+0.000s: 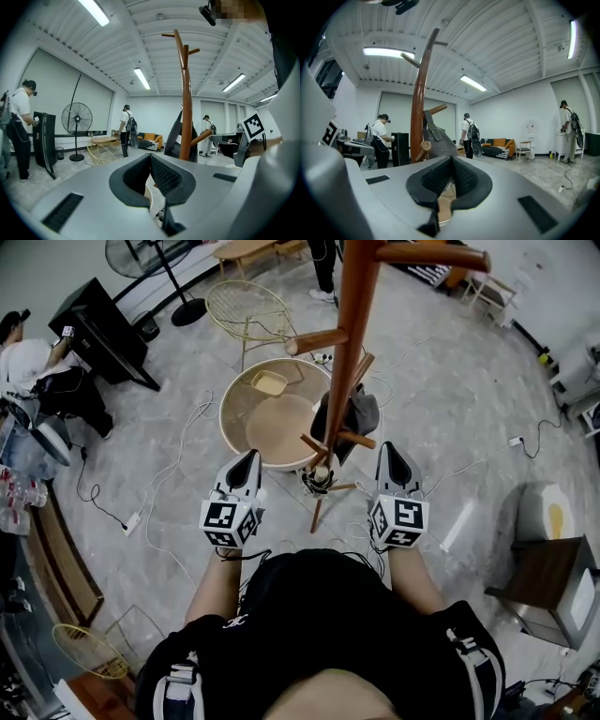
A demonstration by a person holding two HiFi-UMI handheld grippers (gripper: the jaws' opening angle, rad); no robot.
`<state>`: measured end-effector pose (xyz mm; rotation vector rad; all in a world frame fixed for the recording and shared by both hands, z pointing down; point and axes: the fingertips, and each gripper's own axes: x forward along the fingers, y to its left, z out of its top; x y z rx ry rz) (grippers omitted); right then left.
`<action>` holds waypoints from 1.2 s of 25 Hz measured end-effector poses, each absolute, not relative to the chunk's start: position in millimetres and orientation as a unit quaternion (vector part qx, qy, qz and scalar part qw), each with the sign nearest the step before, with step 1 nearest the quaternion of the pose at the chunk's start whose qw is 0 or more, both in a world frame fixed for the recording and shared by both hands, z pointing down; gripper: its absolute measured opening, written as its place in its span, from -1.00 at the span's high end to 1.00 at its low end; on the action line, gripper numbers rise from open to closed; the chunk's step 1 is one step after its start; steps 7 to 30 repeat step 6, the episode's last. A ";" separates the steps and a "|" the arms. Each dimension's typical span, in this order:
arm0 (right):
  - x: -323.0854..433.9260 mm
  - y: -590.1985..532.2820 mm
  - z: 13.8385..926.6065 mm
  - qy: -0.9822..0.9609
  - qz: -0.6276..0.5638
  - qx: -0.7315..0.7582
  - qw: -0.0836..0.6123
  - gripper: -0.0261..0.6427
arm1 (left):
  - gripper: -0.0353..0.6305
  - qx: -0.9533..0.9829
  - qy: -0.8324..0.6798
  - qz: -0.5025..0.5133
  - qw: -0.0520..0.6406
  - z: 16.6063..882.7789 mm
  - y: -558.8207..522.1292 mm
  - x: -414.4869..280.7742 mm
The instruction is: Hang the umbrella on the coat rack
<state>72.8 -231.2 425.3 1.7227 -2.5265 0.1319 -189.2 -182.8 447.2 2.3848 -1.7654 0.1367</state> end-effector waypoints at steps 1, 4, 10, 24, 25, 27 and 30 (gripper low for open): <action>73.6 -231.8 426.0 -0.824 0.043 0.563 0.042 0.88 | 0.84 0.800 -0.593 0.046 0.086 447.9 -183.6 -188.9; 75.3 -231.9 427.3 -0.824 0.045 0.564 0.043 0.88 | 0.84 0.798 -0.595 0.045 0.089 450.4 -183.9 -188.6; 75.9 -231.0 427.5 -0.824 0.045 0.563 0.043 0.88 | 0.84 0.796 -0.597 0.045 0.089 451.6 -183.1 -188.5; 75.9 -231.0 427.5 -0.824 0.045 0.563 0.043 0.88 | 0.84 0.796 -0.597 0.045 0.089 451.6 -183.1 -188.5; 75.9 -231.0 427.5 -0.824 0.045 0.563 0.043 0.88 | 0.84 0.796 -0.597 0.045 0.089 451.6 -183.1 -188.5; 75.9 -231.0 427.5 -0.824 0.045 0.563 0.043 0.88 | 0.84 0.796 -0.597 0.045 0.089 451.6 -183.1 -188.5; 75.9 -231.0 427.5 -0.824 0.045 0.563 0.043 0.88 | 0.84 0.796 -0.597 0.045 0.089 451.6 -183.1 -188.5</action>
